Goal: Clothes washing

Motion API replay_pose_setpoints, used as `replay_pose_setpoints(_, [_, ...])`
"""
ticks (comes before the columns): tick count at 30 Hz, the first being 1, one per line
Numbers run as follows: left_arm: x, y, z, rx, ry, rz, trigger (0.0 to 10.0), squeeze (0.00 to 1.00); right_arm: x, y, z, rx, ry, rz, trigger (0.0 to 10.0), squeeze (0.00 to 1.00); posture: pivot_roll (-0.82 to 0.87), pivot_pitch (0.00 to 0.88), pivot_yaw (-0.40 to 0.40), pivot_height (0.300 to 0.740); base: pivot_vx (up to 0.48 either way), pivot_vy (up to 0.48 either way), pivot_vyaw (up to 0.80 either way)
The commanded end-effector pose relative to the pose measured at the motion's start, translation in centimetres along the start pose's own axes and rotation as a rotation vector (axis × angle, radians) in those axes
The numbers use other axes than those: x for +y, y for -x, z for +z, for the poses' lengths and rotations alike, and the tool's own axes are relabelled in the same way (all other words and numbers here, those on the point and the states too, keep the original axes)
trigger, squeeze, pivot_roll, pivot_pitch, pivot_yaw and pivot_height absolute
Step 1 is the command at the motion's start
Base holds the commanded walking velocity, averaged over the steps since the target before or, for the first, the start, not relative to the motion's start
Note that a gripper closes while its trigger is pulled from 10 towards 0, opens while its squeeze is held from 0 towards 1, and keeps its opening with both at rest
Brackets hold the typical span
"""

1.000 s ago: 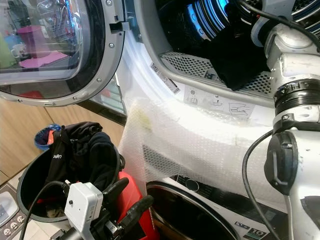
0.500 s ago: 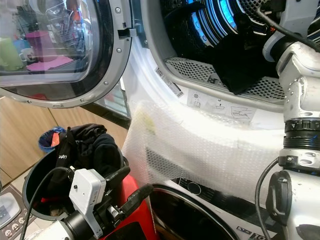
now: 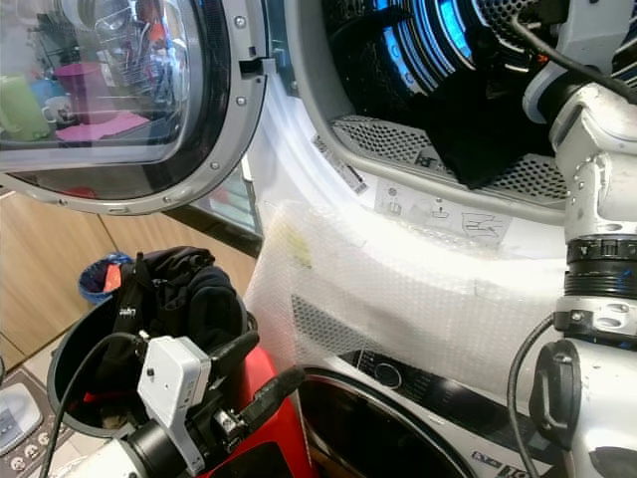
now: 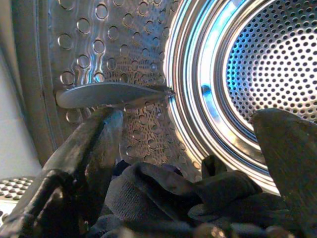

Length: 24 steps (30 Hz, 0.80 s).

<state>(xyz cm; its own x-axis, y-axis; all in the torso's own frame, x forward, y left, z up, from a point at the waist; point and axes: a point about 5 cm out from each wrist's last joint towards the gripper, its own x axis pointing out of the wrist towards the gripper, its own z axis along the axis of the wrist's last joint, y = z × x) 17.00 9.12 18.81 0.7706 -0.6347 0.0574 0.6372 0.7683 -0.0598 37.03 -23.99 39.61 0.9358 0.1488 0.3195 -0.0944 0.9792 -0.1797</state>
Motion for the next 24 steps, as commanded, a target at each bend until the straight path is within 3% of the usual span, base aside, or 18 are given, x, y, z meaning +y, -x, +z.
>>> replay_pose_setpoints(1, [-0.1, 0.0, -0.1, 0.007, 0.012, -0.013, 10.0, 0.0, 0.0, 0.1, 1.5, -0.048, 0.006, 0.005, 10.0, 0.0, 0.06, 0.0, 0.0, 0.74, 0.0, 0.0, 0.0])
replay_pose_setpoints(4, [-0.1, 0.0, -0.1, 0.007, 0.012, -0.013, 10.0, 0.0, 0.0, 0.1, 1.5, -0.048, 0.006, 0.005, 10.0, 0.0, 0.06, 0.0, 0.0, 0.74, 0.0, 0.0, 0.0])
replay_pose_setpoints(5, [-0.1, 0.0, -0.1, 0.006, 0.012, -0.016, 10.0, 0.0, 0.2, 0.7, 1.6, -0.042, -0.002, 0.0, 10.0, 0.0, 0.06, 0.0, -0.134, 0.74, 0.0, 0.0, 0.0])
replay_pose_setpoints(7, [0.9, -0.2, -0.3, 0.008, -0.043, 0.003, 10.0, 0.0, 2.3, 4.8, -1.8, -0.14, -0.154, 0.18, 10.0, 0.0, 0.06, 0.0, -0.115, 0.74, 0.0, 0.0, 0.0])
replay_pose_setpoints(8, [1.0, -0.3, -0.3, 0.008, -0.049, 0.006, 10.0, 0.0, 2.4, 5.3, -2.1, -0.154, -0.171, 0.197, 10.0, 0.0, 0.06, 0.0, -0.115, 0.74, 0.0, 0.0, 0.0])
replay_pose_setpoints(16, [1.1, -0.3, -0.3, 0.006, -0.051, 0.008, 10.0, 0.0, 2.4, 5.2, -2.0, -0.159, -0.179, 0.197, 10.0, 0.0, 0.06, 0.0, -0.116, 0.74, 0.0, 0.0, 0.0])
replay_pose_setpoints(22, [1.3, -0.4, -0.4, 0.001, -0.057, 0.009, 10.0, 0.0, 2.8, 6.3, -2.0, -0.17, -0.208, 0.207, 10.0, 0.0, 0.06, 0.0, -0.115, 0.74, 0.0, 0.0, 0.0])
replay_pose_setpoints(24, [1.4, -0.3, -0.7, 0.012, -0.084, 0.011, 10.0, 0.0, 3.3, 6.8, -2.5, -0.179, -0.24, 0.265, 10.0, 0.0, 0.06, 0.0, -0.113, 0.74, 0.0, 0.0, 0.0])
